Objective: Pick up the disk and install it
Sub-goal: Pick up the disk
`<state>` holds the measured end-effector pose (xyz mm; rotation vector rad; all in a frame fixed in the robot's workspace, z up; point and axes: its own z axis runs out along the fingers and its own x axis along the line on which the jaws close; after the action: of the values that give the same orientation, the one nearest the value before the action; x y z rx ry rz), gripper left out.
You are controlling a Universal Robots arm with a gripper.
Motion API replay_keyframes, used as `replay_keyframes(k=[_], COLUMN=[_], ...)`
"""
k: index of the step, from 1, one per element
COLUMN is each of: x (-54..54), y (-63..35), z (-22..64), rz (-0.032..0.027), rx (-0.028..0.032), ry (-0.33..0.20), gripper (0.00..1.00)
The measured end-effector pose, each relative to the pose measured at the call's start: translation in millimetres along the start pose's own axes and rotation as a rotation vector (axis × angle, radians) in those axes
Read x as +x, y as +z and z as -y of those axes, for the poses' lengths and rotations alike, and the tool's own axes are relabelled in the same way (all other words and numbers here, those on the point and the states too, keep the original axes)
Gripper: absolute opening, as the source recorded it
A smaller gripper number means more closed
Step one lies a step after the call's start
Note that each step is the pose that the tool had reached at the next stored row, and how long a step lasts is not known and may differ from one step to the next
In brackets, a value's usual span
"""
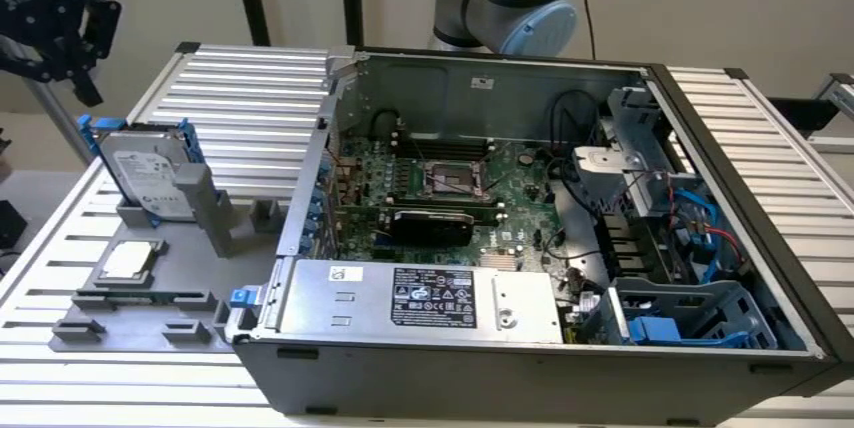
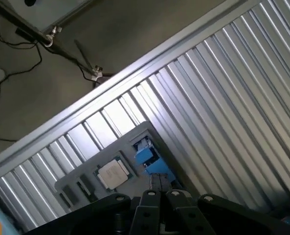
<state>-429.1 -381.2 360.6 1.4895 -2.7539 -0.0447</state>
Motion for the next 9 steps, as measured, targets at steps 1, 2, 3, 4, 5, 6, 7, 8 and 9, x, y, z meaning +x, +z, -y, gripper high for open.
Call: replay_keyframes(k=[1, 2, 3, 4, 5, 6, 7, 8, 9], x=[0.0, 0.0, 0.0, 0.0, 0.0, 0.0, 0.0, 0.0, 0.0], y=[0.1, 0.2, 0.3, 0.4, 0.5, 0.6, 0.7, 0.7, 0.8], z=[0.0, 0.0, 0.0, 0.0, 0.0, 0.0, 0.0, 0.1, 0.0], rz=[-0.0003, -0.0006, -0.0009, -0.0011, -0.0013, -0.0016, -0.0018, -0.0020, -0.0022], rx=[0.0003, 0.0007, 0.0010, 0.0013, 0.0017, 0.0021, 0.0025, 0.0029, 0.0033], ry=[-0.018, -0.038, -0.055, -0.073, -0.091, -0.109, -0.126, -0.144, -0.159], gripper=[0.00, 0.00, 0.00, 0.00, 0.00, 0.00, 0.00, 0.00, 0.00])
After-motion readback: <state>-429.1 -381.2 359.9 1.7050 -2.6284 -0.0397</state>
